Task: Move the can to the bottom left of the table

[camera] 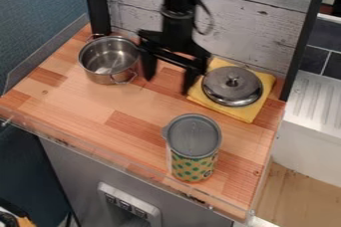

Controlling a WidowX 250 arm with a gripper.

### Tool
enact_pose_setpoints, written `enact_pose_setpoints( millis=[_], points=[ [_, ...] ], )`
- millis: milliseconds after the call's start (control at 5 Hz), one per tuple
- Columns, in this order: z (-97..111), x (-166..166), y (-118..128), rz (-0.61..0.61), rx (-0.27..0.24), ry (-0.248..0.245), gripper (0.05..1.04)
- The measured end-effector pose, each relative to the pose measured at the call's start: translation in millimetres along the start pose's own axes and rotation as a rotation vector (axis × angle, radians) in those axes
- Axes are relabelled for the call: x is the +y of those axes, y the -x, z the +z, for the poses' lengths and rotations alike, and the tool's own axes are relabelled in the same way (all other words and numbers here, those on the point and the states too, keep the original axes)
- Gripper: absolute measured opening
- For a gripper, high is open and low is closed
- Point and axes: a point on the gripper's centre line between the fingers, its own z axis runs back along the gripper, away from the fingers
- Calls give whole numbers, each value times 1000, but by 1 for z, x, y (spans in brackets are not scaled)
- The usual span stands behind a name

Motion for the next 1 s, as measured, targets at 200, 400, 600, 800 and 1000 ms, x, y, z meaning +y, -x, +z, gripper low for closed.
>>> enact_pose_setpoints(
  millis=[200,400,600,800,1000],
  points=[
    [16,-50,15,-123,-36,20,1001],
    [18,-100,31,-228,-42,26,1001],
    [5,-135,44,-292,-24,11,1001],
    [-9,-157,57,-347,-6,0,1001],
    [-22,-150,65,-325,28,-18,1001]
  ],
)
